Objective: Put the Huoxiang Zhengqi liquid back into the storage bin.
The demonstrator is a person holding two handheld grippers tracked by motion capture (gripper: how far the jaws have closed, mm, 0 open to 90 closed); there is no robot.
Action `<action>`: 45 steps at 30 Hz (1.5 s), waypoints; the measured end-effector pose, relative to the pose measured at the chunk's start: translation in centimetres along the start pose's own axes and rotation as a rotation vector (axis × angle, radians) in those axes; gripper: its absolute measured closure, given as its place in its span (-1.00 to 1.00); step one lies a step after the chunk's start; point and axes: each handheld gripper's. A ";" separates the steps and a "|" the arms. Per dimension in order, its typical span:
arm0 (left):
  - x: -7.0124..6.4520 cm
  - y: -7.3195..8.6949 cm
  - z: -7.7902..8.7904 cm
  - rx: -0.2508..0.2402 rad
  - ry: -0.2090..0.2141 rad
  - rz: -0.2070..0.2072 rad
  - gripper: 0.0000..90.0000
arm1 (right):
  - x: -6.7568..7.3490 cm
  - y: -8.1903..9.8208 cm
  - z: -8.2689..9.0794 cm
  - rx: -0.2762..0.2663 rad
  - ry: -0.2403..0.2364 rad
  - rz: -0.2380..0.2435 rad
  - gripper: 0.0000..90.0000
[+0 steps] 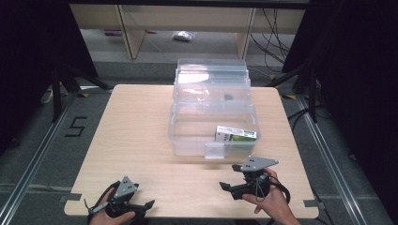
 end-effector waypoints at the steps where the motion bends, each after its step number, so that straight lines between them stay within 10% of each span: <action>1: 0.0 0.0 0.0 -0.002 0.001 -0.002 -0.65 | -0.1 0.2 0.0 0.003 -0.006 0.008 -0.50; 11: 0.0 0.0 0.0 -0.007 0.001 -0.007 -0.65 | 0.3 1.9 0.0 0.018 0.024 -0.076 -0.51; 45: -0.3 -0.1 0.1 -0.012 0.004 -0.014 -0.65 | 1.6 5.1 0.3 0.051 0.026 -0.129 -0.61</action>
Point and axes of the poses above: each handheld gripper's, and its own axes: z roughly backward along the jaws, y roughly out of its underside, x roughly to its left, and after that the axes turned 8 degrees about z, right-handed
